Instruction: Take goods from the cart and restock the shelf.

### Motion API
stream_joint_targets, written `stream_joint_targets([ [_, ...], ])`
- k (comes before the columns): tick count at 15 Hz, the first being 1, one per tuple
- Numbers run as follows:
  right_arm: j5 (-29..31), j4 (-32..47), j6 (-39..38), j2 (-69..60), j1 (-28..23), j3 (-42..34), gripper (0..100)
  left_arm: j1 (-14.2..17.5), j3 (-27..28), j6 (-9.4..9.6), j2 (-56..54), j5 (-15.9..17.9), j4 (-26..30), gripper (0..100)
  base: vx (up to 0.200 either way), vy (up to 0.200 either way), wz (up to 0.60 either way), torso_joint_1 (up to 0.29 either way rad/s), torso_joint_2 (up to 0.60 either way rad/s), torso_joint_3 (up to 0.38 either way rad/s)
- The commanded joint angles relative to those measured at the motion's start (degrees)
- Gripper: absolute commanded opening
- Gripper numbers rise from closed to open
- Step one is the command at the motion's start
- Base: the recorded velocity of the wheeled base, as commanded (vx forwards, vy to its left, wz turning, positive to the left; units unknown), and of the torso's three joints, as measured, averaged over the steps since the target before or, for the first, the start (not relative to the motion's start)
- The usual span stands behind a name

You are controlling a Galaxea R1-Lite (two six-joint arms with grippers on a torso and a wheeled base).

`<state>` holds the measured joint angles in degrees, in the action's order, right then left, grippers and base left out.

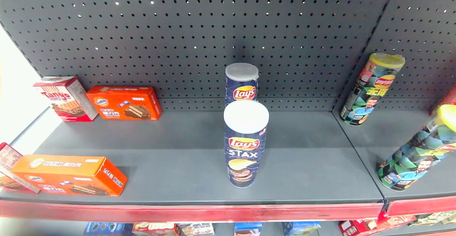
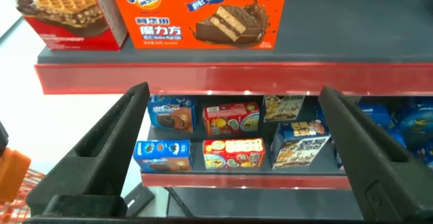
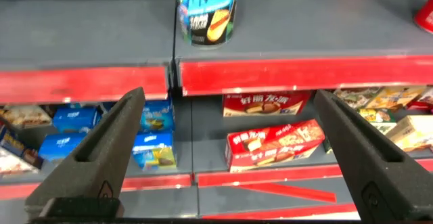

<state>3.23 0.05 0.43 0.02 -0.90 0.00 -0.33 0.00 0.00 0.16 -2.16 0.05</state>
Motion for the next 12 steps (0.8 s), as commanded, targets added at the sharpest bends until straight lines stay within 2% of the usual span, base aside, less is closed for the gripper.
stream_joint_targets([
  [1, 0.0, 0.0, 0.0, 0.1, 0.0, 0.0, 100, 0.0, 0.0, 0.00, 0.0, 0.0, 0.0, 100, 0.000, 0.000, 0.00, 0.000, 0.00, 0.000],
  [12, 0.0, 0.0, 0.0, 0.1, 0.0, 0.0, 100, 0.1, 0.0, 0.00, 0.0, 0.0, 0.0, 100, 0.000, 0.000, 0.00, 0.000, 0.00, 0.000],
])
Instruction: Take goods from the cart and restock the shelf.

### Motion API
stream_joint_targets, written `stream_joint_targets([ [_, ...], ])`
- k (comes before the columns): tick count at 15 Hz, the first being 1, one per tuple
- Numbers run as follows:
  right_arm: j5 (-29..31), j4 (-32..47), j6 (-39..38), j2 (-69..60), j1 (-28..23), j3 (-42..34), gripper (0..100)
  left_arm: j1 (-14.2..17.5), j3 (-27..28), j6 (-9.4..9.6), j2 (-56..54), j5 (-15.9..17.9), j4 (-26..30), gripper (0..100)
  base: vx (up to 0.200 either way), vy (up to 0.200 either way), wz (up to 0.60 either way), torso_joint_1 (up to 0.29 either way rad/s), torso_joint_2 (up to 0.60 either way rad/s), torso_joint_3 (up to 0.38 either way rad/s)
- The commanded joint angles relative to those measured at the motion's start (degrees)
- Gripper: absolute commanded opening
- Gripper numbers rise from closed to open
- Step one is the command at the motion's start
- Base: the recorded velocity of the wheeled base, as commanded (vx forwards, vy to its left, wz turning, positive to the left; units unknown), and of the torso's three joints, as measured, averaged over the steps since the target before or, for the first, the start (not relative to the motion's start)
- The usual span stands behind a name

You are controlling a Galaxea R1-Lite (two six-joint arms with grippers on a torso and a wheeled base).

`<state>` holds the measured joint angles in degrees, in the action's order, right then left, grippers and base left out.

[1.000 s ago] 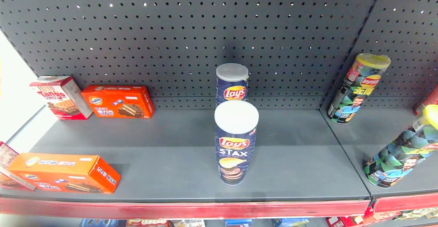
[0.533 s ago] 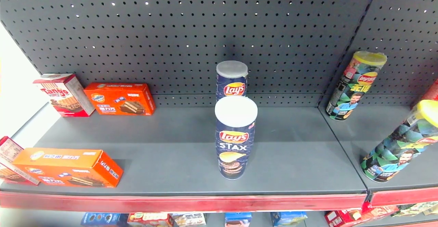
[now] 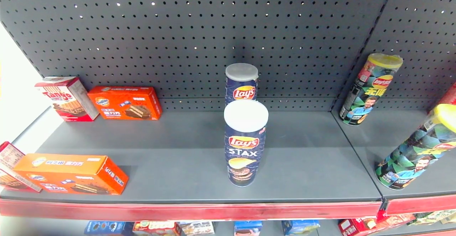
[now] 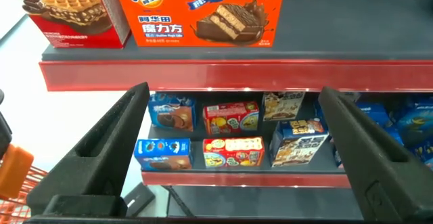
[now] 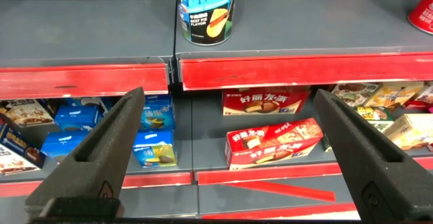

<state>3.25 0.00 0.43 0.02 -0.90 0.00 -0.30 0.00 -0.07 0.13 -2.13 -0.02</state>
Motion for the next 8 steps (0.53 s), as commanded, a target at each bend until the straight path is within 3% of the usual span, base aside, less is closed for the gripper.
stream_joint_targets([
  [1, 0.0, 0.0, 0.0, 0.1, 0.0, 0.0, 100, 0.0, 0.0, 0.16, 0.0, -0.3, -0.2, 100, 0.000, 0.000, 0.00, 0.000, 0.00, 0.000],
  [8, 0.0, 0.0, 0.3, 0.1, -0.1, 0.0, 100, 0.0, 0.0, 0.07, 0.0, -0.2, -0.2, 100, 0.000, 0.000, 0.00, 0.000, 0.00, 0.000],
])
